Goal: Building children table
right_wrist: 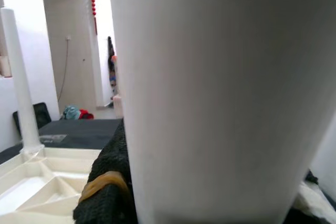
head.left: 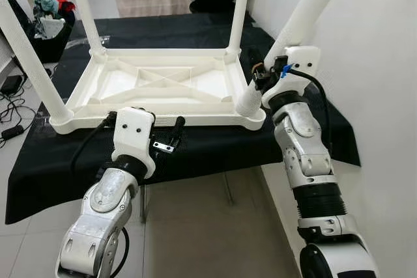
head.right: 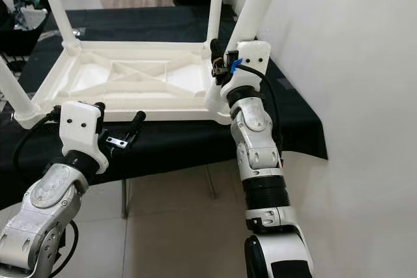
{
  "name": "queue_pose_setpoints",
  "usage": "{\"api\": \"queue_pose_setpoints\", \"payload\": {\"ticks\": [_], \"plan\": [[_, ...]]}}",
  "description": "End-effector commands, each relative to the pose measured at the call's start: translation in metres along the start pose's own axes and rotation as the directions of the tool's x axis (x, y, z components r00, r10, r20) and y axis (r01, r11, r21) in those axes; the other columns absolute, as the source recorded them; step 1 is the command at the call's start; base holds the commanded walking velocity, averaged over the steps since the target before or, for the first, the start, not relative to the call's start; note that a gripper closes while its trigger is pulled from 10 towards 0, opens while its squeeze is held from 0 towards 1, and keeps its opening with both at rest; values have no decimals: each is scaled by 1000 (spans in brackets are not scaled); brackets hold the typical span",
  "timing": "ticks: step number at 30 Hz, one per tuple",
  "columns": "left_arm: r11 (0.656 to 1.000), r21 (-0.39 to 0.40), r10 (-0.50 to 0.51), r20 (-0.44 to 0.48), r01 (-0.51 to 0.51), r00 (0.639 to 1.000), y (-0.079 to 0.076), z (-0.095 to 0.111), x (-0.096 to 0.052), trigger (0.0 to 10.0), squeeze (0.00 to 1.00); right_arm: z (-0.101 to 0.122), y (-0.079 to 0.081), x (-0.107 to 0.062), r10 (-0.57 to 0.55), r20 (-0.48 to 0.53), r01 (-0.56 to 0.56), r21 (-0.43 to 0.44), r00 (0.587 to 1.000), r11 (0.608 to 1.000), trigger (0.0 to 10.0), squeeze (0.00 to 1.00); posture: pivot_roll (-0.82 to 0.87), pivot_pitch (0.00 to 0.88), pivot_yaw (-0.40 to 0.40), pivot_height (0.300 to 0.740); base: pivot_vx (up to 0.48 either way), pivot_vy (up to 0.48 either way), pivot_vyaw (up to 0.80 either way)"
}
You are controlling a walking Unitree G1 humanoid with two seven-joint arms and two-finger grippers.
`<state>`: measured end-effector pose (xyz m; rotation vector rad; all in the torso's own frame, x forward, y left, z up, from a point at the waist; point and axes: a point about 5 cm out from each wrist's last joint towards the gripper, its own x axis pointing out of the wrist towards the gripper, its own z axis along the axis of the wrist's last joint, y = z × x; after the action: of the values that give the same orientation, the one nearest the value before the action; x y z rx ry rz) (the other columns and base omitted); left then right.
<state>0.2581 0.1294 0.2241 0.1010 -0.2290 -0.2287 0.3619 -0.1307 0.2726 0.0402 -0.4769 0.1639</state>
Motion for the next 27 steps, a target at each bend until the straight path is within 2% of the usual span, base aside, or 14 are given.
{"api": "queue_pose_setpoints", "payload": {"ticks": [1,16,27], "plan": [[1000,2,-3,-6,3,1000,0,-2,2,10000,0,3,2,-1,-3,17,3,-5,1000,1000,10000,0,91,95,-45,740,266,0,0],[1000,3,-9,-15,9,1000,-1,-5,3,10000,0,4,3,1,1,22,-1,-6,1000,1000,10000,0,90,109,-47,740,272,0,0],[1000,-18,16,-15,-16,1000,1,-5,5,10000,0,7,0,6,-8,36,8,-8,999,1000,10000,0,92,112,-48,740,0,0,0]]}}
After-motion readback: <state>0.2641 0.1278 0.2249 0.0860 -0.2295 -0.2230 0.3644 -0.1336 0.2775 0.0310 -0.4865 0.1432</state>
